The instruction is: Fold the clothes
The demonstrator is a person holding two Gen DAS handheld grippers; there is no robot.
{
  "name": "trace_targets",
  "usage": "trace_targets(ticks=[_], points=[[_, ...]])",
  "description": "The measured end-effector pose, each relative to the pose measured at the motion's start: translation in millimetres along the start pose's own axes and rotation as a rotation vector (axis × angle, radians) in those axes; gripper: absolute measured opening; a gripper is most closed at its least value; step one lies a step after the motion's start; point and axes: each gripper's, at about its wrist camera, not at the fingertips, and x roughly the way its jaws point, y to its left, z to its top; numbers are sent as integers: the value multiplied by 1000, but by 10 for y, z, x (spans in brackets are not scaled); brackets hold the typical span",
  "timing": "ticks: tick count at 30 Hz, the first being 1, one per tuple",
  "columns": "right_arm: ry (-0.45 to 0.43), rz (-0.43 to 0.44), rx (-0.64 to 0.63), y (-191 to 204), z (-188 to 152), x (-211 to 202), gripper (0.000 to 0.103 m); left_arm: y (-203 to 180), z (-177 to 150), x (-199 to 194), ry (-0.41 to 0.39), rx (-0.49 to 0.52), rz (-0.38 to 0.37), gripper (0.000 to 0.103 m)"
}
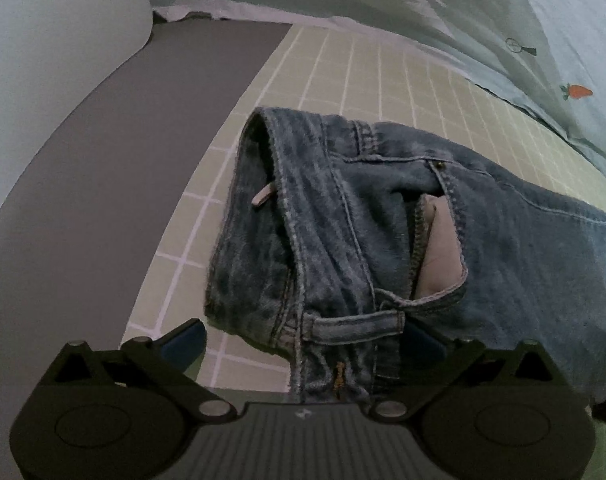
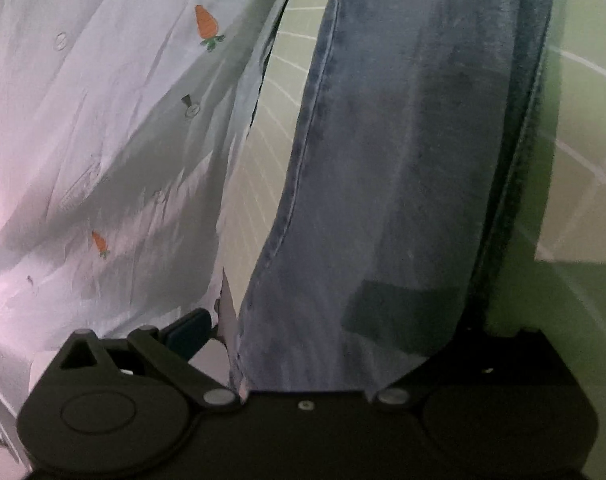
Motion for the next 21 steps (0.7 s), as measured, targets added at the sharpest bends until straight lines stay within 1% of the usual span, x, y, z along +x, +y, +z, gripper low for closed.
trace_targets(ticks=[1,4,6,7,8,9,11,12,14,21], points=[[1,1,-5,-23,-37,-29,100,1,-3,6,1,-3,-1,103],[-4,-27,-7,-63,-71,-93,87,-8,0,7,3,6,1,103],[-8,-50,-7,-86,-86,-134,72,2,4,12,6,5,-2,103],[-10,-61,-7,-98,-93,-154,68,5,3,14,6,6,-2,103],[-12,-72,-7,-110,-100,-174,57,6,2,15,5,7,-1,103],[-17,-92,-6,-120,-109,-182,51,7,0,17,5,9,0,103],[-29,-139,-6,-140,-129,-190,23,6,-4,18,5,12,5,103],[-33,-161,-9,-151,-139,-205,19,4,-5,17,7,12,6,103],[-39,-185,-25,-159,-160,-243,15,4,4,24,11,11,7,103],[-39,-276,-147,9,-215,-309,15,8,-7,34,14,26,10,103]])
